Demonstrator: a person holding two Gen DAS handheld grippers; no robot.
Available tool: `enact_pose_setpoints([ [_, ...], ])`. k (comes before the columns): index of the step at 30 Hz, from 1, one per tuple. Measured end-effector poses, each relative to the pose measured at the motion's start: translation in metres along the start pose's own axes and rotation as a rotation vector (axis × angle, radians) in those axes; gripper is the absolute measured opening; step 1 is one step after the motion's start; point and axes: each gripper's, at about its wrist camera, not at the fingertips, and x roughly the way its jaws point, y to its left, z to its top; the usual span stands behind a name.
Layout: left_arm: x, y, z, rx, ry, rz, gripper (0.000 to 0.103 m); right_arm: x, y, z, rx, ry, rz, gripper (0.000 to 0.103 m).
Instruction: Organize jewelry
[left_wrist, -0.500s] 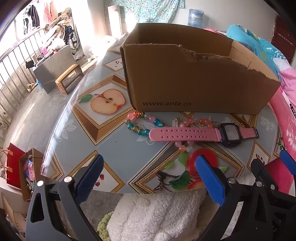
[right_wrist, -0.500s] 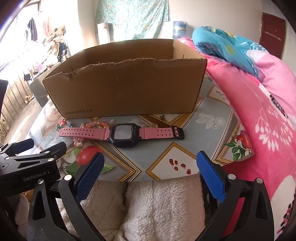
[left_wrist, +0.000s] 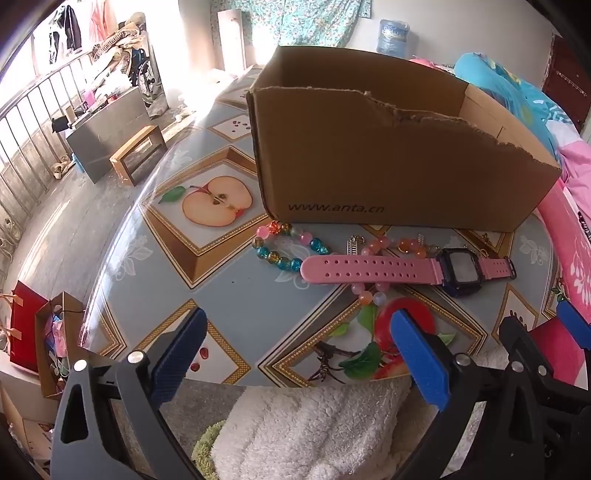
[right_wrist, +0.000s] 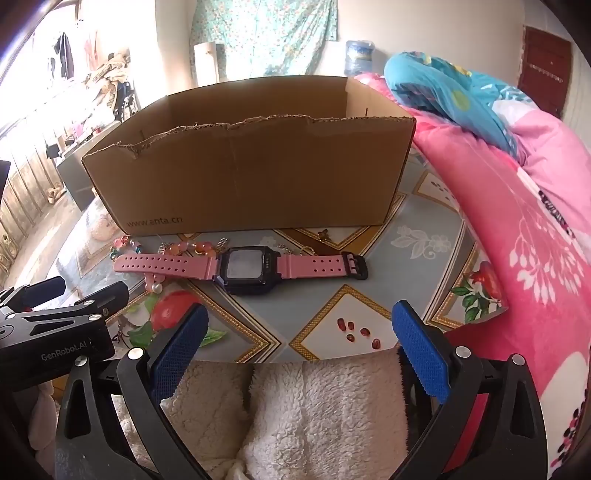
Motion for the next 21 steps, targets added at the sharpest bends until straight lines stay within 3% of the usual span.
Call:
enact_pose_setpoints([
  [21,-0.0008,0.0031,-0.0002,-0.010,-0.001,0.002,0.098,-0.0007,0.0026,0.0003,-0.007,0.001,-0.005,0.095],
])
